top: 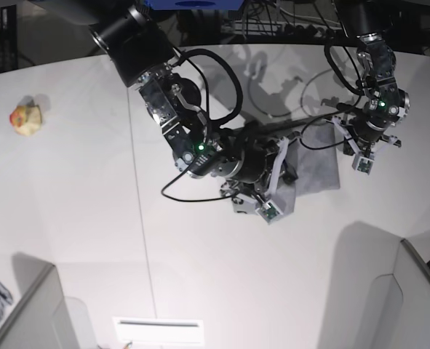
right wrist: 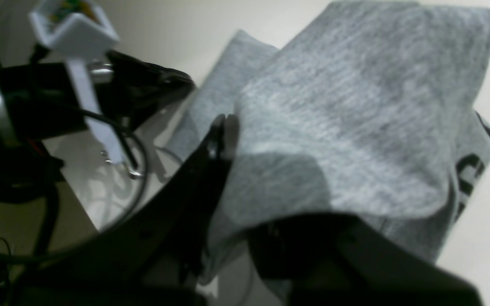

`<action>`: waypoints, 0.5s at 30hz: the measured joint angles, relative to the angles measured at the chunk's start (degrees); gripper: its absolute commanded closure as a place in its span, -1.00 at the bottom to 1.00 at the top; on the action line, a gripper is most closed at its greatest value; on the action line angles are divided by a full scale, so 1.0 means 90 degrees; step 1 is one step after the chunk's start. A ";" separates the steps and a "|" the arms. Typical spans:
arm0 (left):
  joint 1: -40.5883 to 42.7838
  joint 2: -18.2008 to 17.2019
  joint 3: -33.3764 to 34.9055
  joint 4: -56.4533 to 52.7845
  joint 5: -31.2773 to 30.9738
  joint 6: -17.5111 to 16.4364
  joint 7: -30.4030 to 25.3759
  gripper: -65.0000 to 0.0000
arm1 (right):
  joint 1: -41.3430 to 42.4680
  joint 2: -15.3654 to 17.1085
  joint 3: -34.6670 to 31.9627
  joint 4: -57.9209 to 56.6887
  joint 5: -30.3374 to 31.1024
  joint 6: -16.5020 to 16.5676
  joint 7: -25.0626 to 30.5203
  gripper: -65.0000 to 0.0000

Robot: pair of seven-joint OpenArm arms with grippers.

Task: Fold the T-shirt properly
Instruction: 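Fold the shirt bundle over toward the right gripper with both grippers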

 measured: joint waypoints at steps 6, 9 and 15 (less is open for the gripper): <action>-0.0005 0.0000 0.0000 0.0000 0.0000 0.0000 0.0000 1.00 | 0.0277 0.0027 -0.0644 -0.0036 0.0316 -0.0639 0.0403 1.00; 0.0000 0.0017 0.0000 0.0000 0.0000 0.0002 0.0000 1.00 | 0.0461 -0.0027 -0.0928 -0.0452 0.0423 -0.0724 0.0860 1.00; 0.0070 0.0017 0.0000 0.0053 0.0024 0.0002 -0.0002 1.00 | 0.0583 -0.0005 -0.1236 -0.1525 0.0386 -0.0848 0.1409 1.00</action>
